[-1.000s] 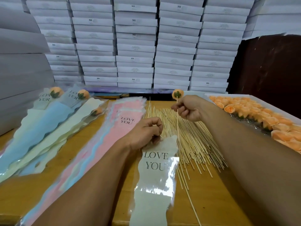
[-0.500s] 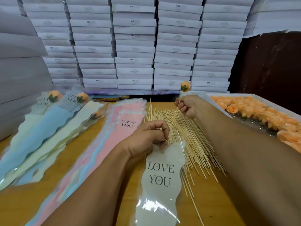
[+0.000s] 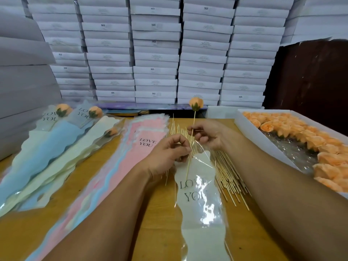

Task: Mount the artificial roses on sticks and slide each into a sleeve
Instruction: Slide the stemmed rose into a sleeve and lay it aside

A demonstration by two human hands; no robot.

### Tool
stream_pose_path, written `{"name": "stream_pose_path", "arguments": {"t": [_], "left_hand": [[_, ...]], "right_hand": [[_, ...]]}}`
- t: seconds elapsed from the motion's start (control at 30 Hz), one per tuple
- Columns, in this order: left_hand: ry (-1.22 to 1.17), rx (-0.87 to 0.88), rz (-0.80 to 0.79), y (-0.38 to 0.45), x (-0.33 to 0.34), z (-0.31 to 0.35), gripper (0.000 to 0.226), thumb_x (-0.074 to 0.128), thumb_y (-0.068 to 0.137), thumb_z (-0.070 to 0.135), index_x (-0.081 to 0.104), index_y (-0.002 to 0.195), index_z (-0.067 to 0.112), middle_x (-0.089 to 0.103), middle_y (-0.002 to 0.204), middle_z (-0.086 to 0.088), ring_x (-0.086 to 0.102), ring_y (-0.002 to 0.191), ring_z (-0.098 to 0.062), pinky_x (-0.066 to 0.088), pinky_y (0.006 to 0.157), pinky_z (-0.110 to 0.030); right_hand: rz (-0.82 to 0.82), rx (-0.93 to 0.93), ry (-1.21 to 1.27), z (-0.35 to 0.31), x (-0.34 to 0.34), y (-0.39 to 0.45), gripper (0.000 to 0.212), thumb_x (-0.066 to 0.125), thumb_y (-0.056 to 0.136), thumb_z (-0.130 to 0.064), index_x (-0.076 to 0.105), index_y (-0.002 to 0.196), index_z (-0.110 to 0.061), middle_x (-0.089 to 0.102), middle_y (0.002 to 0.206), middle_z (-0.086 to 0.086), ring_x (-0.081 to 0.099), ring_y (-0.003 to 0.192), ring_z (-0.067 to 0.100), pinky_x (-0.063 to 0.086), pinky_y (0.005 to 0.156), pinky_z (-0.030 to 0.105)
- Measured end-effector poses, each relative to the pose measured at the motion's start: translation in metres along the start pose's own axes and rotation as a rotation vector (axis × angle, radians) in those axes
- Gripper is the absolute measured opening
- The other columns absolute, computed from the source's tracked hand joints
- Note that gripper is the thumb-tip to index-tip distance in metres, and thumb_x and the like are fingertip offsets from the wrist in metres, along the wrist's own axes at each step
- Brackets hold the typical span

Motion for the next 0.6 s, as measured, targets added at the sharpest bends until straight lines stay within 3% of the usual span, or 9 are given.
{"name": "stream_pose_path", "arguments": {"t": [0.07,0.17,0.27,0.33,0.43,0.5,0.6], "left_hand": [[-0.008,0.006,0.040,0.001,-0.001,0.001,0.005,0.065,0.080,0.015,0.061,0.082,0.012,0.059,0.068,-0.002,0.053,0.062,-0.014,0.043,0.060,-0.027],[-0.052,0.003,0.073,0.001,-0.001,0.000,0.005,0.064,0.081,0.011,0.061,0.079,0.013,0.058,0.065,0.000,0.051,0.058,-0.012,0.044,0.058,-0.021],[-0.017,0.013,0.044,0.001,0.001,0.001,0.005,0.061,0.086,0.004,0.059,0.084,0.008,0.058,0.063,0.000,0.051,0.056,-0.010,0.043,0.057,-0.017],[-0.003,0.018,0.026,0.000,0.002,0.002,0.005,0.061,0.086,0.003,0.058,0.084,0.007,0.058,0.062,0.001,0.050,0.055,-0.009,0.041,0.056,-0.018],[-0.005,0.017,0.028,0.001,0.004,0.002,0.012,0.058,0.091,-0.005,0.058,0.085,0.005,0.057,0.063,0.000,0.050,0.055,-0.009,0.042,0.056,-0.017],[-0.005,0.019,0.038,0.001,0.003,0.002,0.012,0.058,0.091,-0.004,0.059,0.085,0.006,0.059,0.064,-0.002,0.052,0.056,-0.010,0.042,0.055,-0.017],[0.012,0.013,0.046,-0.001,0.002,0.001,0.010,0.061,0.090,0.005,0.060,0.083,0.012,0.062,0.067,-0.003,0.054,0.060,-0.012,0.043,0.058,-0.020]], "right_hand": [[-0.010,-0.020,-0.029,0.006,0.002,-0.010,0.008,0.064,0.095,-0.010,0.069,0.098,-0.005,0.062,0.075,0.005,0.047,0.045,0.006,0.036,0.036,0.014],[-0.018,-0.070,-0.090,0.013,0.004,-0.024,0.024,0.067,0.091,-0.005,0.070,0.114,-0.006,0.071,0.080,0.007,0.063,0.057,0.016,0.055,0.052,0.030],[-0.039,-0.108,-0.119,0.015,0.005,-0.036,0.030,0.063,0.089,0.000,0.065,0.118,-0.007,0.071,0.067,0.006,0.062,0.049,0.014,0.049,0.044,0.026],[-0.064,-0.117,-0.093,0.015,0.005,-0.042,0.031,0.059,0.089,0.003,0.062,0.119,-0.007,0.070,0.072,0.009,0.059,0.050,0.015,0.048,0.045,0.026],[-0.067,-0.140,-0.131,0.017,0.006,-0.046,0.020,0.058,0.090,-0.002,0.066,0.108,-0.006,0.070,0.079,0.011,0.059,0.056,0.016,0.050,0.053,0.026],[-0.058,-0.135,-0.181,0.020,0.008,-0.049,0.010,0.061,0.095,-0.015,0.069,0.094,-0.010,0.070,0.078,0.007,0.061,0.060,0.015,0.051,0.060,0.026],[-0.037,-0.177,-0.216,0.019,0.009,-0.052,0.030,0.059,0.099,-0.030,0.073,0.081,-0.012,0.069,0.079,0.008,0.060,0.072,0.019,0.046,0.075,0.034]]}}
Point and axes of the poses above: each hand's wrist, its own y-axis towards the middle knuckle, its own x-axis out of the palm, z = x × y, the point moved 5 cm from there along y, towards the middle knuckle
